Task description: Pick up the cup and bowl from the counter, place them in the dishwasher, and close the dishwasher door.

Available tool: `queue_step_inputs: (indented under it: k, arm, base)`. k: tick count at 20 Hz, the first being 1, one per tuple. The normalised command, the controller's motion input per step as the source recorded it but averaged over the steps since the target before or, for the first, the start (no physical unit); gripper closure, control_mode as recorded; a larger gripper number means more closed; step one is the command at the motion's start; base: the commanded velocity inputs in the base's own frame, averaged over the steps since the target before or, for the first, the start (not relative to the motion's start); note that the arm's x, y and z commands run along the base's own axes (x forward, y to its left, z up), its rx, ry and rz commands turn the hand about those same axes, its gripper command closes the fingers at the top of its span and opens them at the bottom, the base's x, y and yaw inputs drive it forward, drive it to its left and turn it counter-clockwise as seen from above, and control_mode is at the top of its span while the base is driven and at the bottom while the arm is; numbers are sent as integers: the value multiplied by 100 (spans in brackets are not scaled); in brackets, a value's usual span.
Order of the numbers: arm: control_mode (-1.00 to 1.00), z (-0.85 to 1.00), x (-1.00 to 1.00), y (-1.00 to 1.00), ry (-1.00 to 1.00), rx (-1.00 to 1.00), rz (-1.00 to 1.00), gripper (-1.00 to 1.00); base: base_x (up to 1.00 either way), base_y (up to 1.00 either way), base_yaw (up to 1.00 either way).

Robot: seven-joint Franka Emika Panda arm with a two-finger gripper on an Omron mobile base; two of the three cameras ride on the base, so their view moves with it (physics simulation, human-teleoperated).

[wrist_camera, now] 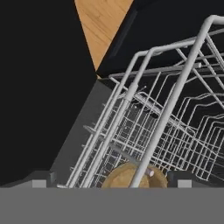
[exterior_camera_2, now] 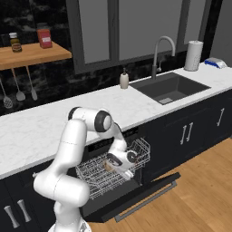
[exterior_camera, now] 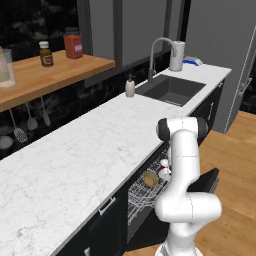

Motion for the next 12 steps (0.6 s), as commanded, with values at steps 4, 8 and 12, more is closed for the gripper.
queue_step_inputs:
  k: [4, 8, 12]
  arm:
    - [-100, 21, 18, 19, -2, 23, 2, -100]
    - [-100, 37, 6, 16, -4, 13, 0, -100]
    - [-100, 33, -12, 2, -4, 8, 0, -100]
  base:
    - [0, 0, 0]
    - [0, 0, 0]
    - [0, 0, 0]
